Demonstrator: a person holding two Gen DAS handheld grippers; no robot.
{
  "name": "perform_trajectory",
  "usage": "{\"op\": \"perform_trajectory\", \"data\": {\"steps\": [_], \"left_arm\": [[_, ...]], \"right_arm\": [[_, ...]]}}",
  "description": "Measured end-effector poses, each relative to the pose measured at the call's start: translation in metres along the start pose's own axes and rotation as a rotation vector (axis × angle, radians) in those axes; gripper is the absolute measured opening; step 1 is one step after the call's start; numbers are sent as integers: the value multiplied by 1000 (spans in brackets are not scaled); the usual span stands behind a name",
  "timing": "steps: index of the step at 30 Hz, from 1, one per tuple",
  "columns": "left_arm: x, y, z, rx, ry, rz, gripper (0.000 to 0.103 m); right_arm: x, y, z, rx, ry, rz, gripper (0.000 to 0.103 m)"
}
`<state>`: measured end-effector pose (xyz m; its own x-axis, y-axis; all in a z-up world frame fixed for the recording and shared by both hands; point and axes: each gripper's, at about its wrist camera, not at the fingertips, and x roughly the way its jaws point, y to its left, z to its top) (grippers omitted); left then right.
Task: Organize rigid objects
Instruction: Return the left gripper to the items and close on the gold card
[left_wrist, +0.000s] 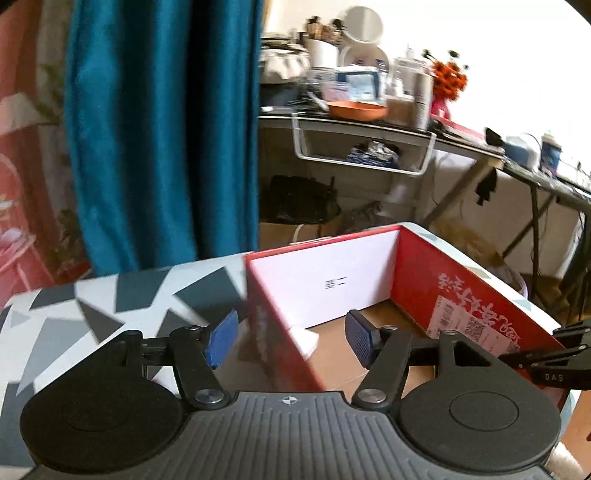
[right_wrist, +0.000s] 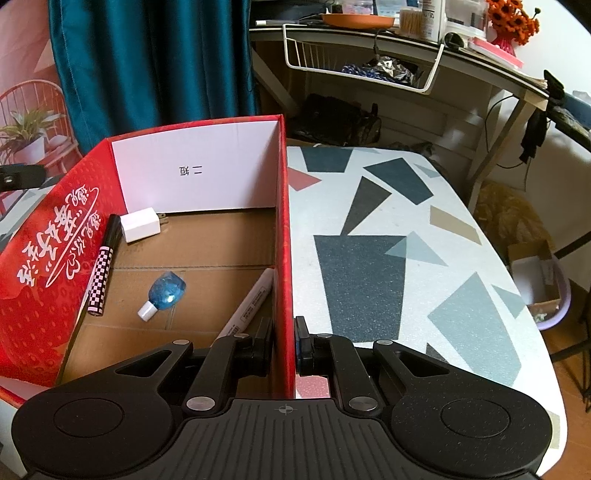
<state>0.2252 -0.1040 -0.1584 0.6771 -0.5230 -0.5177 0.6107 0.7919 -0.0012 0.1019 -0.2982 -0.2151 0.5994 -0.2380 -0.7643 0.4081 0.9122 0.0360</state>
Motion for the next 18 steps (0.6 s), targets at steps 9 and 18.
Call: {"op": "perform_trajectory", "data": {"steps": [9, 18], "left_arm": [[-9, 28, -50, -117, 123, 31, 66], [4, 31, -93, -96, 233, 60, 66]], "right_arm": [[-1, 0, -1, 1, -1, 0, 10], [-1, -1, -1, 2, -3, -1, 10]]}}
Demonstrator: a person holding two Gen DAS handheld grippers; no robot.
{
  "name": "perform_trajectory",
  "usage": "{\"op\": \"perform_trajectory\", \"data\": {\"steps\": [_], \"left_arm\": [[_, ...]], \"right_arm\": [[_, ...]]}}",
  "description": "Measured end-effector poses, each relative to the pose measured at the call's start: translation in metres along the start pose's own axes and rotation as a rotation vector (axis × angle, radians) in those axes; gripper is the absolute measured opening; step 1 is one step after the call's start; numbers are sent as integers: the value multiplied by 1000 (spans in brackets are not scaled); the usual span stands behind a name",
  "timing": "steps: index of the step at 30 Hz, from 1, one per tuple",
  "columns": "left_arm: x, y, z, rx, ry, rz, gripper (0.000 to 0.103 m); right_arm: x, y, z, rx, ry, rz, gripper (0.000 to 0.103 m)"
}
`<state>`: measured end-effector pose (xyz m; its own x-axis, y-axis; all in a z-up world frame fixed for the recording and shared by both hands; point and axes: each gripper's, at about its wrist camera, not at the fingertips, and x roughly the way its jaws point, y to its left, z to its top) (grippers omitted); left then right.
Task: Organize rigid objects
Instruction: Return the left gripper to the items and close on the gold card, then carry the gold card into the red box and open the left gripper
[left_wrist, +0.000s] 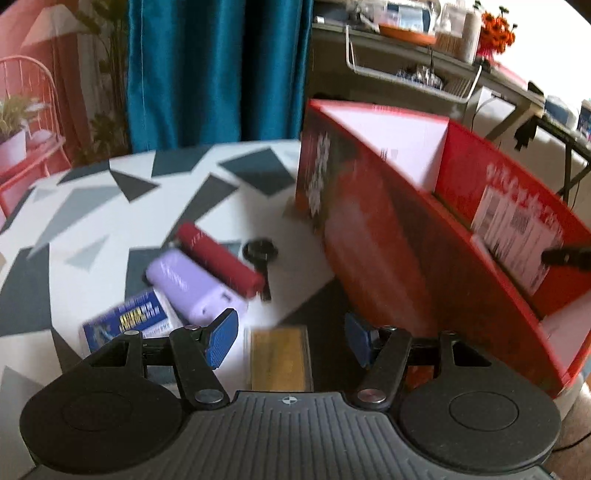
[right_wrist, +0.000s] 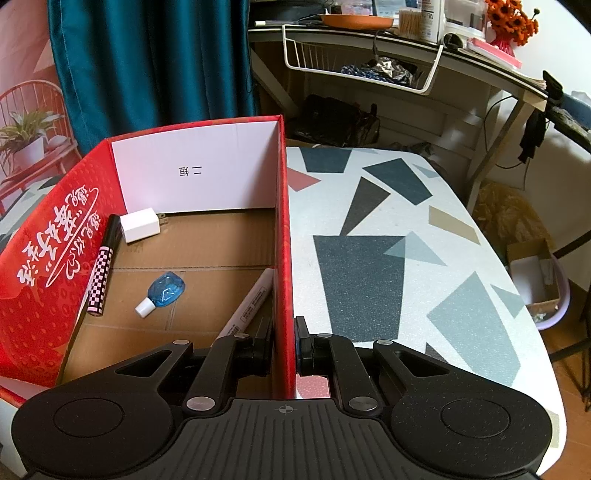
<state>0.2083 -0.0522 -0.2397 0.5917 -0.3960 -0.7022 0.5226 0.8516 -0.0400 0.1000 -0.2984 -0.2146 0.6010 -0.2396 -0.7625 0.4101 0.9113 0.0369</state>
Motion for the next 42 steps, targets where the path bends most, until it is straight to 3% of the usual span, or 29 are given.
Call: {"op": "perform_trajectory", "data": {"steps": [9, 17, 22, 30, 42], "left_arm": [[22, -3, -15, 22, 58, 40, 63], [24, -8, -19, 45, 27, 65, 64], [20, -6, -20, 4, 12, 103, 47], [15, -9, -23, 8, 17, 102, 47], [-18, -10, 7, -2, -97, 92, 47]], "right_arm": [[0, 1, 0, -6, 0, -4, 11], [0, 1, 0, -5, 0, -4, 11], [0, 1, 0, -6, 0, -4, 11], [0, 1, 1, -7, 2, -6, 11], [0, 1, 1, -7, 2, -5, 11]]}}
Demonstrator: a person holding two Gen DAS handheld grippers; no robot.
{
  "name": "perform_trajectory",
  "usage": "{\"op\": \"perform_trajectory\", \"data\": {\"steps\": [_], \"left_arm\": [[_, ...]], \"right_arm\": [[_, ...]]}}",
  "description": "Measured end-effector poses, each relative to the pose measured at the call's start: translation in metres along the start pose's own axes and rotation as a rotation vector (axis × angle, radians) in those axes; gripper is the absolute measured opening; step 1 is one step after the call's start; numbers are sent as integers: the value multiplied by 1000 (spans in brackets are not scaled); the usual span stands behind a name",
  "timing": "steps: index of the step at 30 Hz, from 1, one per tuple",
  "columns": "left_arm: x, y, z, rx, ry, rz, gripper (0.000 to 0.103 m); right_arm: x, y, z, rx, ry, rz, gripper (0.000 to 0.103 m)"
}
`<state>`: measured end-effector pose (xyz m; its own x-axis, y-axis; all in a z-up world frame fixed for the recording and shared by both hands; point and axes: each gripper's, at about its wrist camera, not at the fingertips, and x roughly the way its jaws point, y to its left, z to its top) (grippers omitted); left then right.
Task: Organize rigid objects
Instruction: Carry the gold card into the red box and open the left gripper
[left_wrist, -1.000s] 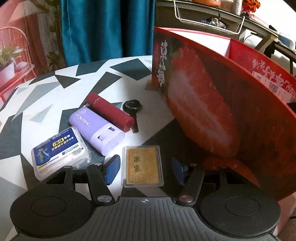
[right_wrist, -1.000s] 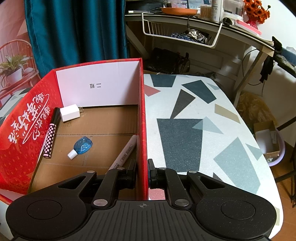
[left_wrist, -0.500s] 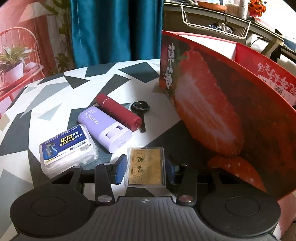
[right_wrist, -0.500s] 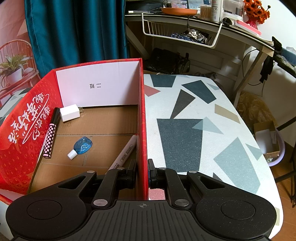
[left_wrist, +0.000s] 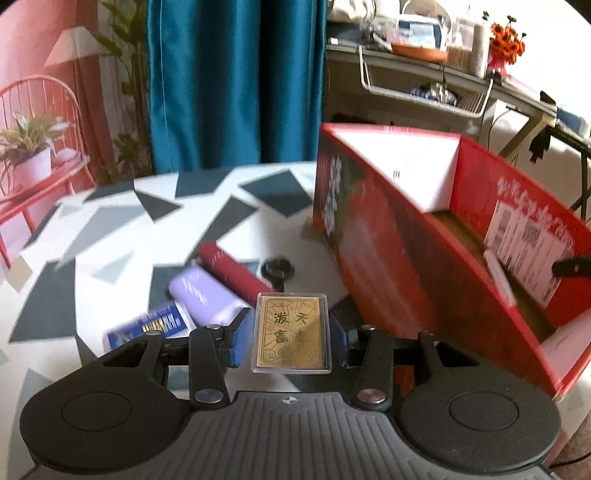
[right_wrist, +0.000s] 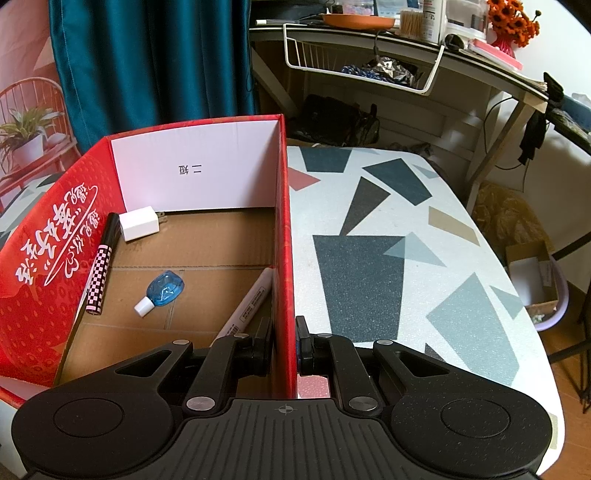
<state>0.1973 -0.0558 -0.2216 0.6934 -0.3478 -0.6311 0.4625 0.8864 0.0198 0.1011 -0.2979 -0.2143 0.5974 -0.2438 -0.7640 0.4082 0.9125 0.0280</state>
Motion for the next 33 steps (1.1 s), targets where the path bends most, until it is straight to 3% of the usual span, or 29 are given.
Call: {"op": "perform_trajectory", "data": {"steps": [6, 14, 18, 33], "left_arm": [[-20, 5, 40, -18, -101, -23, 47], [-18, -31, 87, 106, -177, -112, 47], [0, -55, 92, 201, -171, -126, 47], [45, -80, 90, 297, -98, -154, 47]], "right_arm": [[0, 0, 0, 1, 0, -1, 11], [1, 0, -1, -5, 4, -2, 11], [2, 1, -1, -6, 6, -1, 11], [2, 1, 0, -12, 11, -1, 11]]}}
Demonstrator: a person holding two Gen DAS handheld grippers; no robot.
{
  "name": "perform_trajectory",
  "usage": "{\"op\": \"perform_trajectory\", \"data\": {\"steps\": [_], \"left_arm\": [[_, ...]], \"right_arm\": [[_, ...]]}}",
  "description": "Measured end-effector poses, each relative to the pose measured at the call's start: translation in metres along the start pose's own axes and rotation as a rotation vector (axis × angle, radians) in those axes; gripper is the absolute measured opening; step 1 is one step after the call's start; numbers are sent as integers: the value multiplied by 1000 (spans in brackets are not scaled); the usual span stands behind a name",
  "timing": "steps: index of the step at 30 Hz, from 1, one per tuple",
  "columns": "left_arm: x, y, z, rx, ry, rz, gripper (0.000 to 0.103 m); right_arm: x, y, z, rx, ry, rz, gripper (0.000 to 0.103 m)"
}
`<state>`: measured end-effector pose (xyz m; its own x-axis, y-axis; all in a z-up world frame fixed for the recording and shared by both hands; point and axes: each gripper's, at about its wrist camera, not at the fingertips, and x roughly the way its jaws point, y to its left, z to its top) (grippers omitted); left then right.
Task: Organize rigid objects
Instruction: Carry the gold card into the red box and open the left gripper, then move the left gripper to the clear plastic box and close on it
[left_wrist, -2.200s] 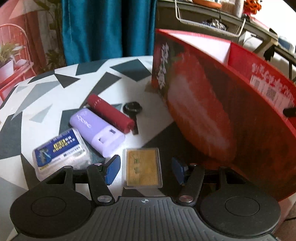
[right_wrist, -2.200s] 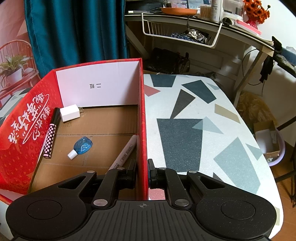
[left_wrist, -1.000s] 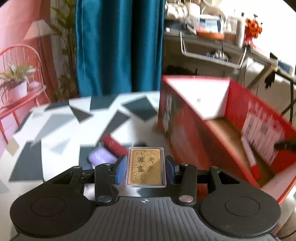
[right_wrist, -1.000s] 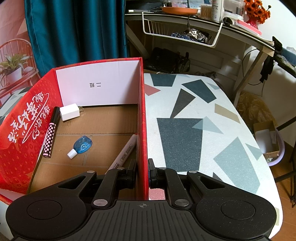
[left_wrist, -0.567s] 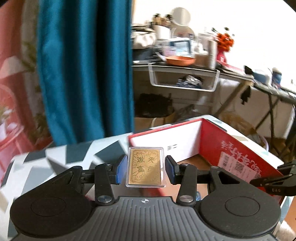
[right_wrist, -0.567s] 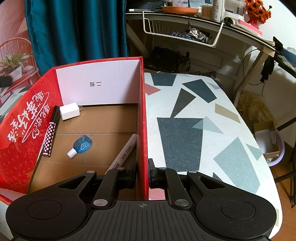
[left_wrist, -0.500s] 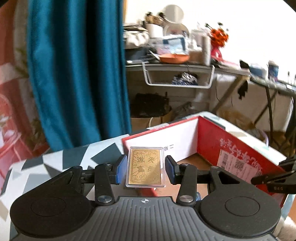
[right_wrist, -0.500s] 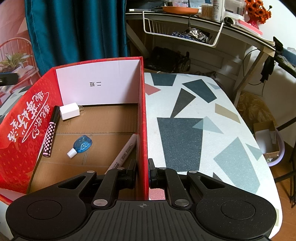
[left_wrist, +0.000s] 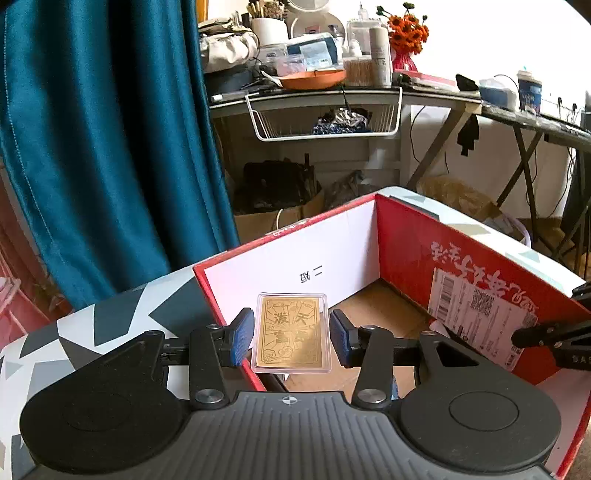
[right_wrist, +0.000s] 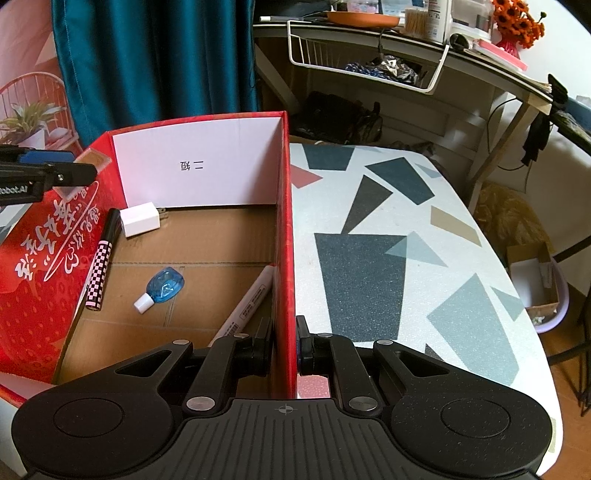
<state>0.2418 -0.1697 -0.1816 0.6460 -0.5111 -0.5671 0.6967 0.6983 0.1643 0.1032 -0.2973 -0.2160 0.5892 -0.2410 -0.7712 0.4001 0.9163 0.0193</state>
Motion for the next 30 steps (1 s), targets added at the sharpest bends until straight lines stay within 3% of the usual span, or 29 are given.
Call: {"op": "perform_trajectory", "data": {"steps": [11, 12, 14, 16, 20, 30], "left_arm": [[2, 3, -4, 40, 2, 21, 48], [0, 4, -3, 37, -5, 21, 50], [-5, 5, -2, 25, -22, 22, 73], [-13, 9, -1, 7, -47, 38, 89], [-32, 24, 1, -66, -77, 45, 103], [-51, 77, -32, -220, 77, 200, 103]], "right_arm": [[0, 0, 0, 0, 1, 0, 11], [0, 0, 0, -1, 1, 0, 11], [0, 0, 0, -1, 1, 0, 11], [0, 0, 0, -1, 1, 0, 11], [0, 0, 0, 0, 2, 0, 11], [-1, -1, -1, 4, -2, 0, 11]]}}
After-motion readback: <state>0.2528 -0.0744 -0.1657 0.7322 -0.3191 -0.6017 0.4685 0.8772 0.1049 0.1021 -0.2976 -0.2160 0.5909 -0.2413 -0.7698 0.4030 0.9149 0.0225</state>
